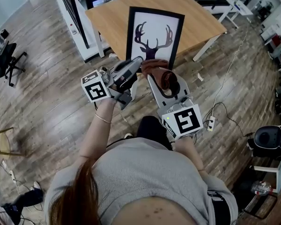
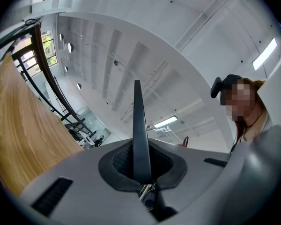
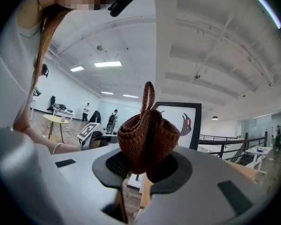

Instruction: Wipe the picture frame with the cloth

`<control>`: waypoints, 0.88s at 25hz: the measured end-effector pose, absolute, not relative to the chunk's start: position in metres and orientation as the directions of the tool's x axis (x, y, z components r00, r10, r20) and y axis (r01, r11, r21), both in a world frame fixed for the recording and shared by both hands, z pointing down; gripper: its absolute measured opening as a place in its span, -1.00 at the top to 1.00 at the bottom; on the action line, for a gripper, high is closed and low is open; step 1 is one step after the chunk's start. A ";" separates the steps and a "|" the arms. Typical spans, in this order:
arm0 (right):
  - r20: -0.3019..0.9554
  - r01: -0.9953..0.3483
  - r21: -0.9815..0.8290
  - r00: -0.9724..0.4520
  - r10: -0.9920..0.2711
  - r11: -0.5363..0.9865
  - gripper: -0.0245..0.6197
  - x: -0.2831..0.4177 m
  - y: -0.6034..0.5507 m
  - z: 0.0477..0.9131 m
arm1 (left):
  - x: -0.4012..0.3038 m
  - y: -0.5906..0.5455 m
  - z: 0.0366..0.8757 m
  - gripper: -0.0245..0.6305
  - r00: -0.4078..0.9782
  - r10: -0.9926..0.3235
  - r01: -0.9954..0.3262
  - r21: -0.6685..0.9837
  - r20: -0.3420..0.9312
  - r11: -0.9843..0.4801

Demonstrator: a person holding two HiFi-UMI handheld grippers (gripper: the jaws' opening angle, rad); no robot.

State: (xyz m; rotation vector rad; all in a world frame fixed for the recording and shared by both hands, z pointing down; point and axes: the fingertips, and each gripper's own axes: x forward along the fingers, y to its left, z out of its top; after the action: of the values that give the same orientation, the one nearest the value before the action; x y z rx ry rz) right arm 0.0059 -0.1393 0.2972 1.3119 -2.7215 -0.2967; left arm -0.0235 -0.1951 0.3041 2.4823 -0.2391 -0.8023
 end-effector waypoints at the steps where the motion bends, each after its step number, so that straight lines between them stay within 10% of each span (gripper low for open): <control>1: 0.013 -0.764 0.213 -0.621 -0.784 0.609 0.62 0.006 -0.140 0.299 | -0.023 -0.196 0.305 0.86 0.813 -0.313 -0.012 0.524 -0.491 -0.852; 15: 0.147 -0.683 0.108 -0.708 -0.691 0.722 0.62 0.012 -0.111 0.328 | -0.026 -0.190 0.294 0.87 0.743 -0.360 0.012 0.549 -0.564 -0.836; 22: -0.206 -0.690 0.080 -0.718 -0.665 0.720 0.62 0.048 -0.110 0.207 | -0.026 -0.185 0.288 0.87 0.747 -0.362 -0.001 0.544 -0.558 -0.839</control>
State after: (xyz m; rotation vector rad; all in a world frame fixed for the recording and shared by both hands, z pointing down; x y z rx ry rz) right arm 0.0476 -0.1104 0.2070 1.2158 -3.0624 -0.2499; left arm -0.0265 -0.1849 0.2885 2.4219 -0.2738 -0.9221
